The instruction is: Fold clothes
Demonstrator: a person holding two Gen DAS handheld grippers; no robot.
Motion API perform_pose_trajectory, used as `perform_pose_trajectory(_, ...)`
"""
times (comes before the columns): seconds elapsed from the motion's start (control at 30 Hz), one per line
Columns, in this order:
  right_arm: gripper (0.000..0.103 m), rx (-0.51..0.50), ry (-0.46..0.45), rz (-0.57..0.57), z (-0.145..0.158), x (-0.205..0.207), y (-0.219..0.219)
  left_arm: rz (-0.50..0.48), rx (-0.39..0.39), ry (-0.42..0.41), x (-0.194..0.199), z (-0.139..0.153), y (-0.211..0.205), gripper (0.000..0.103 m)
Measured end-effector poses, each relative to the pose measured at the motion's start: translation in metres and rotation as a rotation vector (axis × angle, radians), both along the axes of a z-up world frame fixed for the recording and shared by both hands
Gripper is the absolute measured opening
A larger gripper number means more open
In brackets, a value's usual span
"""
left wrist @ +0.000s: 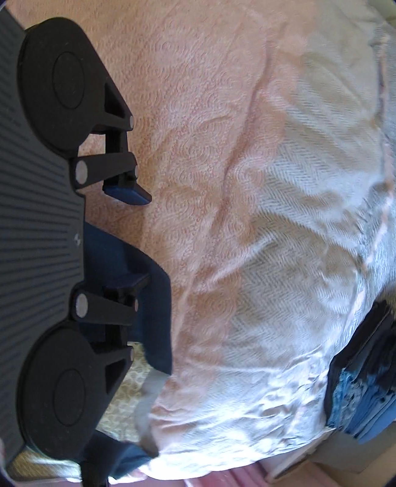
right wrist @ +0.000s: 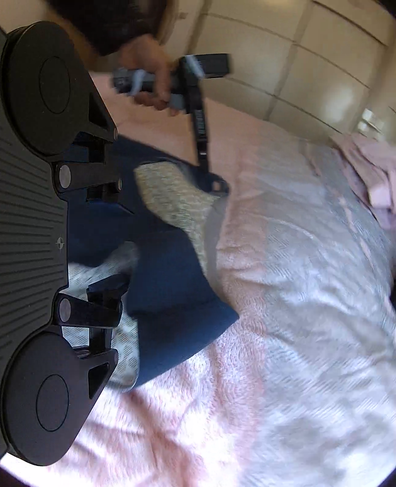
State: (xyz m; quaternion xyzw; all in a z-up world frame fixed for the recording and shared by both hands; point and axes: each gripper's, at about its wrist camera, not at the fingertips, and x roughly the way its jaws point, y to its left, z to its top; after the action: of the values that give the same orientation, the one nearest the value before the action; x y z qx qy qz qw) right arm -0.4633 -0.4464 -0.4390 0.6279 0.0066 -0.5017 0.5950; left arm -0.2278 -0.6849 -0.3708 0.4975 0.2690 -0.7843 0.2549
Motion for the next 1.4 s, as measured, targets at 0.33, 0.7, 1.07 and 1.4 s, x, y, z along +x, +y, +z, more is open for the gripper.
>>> perform_pose_trajectory(0.33,0.0,-0.003,0.054,-0.094,0.043,-0.072,0.015,-0.225,0.035,0.038,-0.024,0.002,-0.004,0.045)
perform_pose_trajectory(0.7,0.01,0.018,0.01,-0.099,0.045,-0.076,0.021,-0.272,0.189,0.057,-0.036,-0.013,-0.005,0.006)
perform_pose_trajectory(1.07,0.024,-0.035,-0.073,-0.135,0.011,-0.018,0.01,-0.277,0.194,0.145,-0.024,0.039,-0.005,0.007)
perform_pose_trajectory(1.4,0.0,0.004,0.003,-0.187,0.04,-0.094,0.036,-0.323,0.112,0.109,-0.039,0.035,-0.011,0.039)
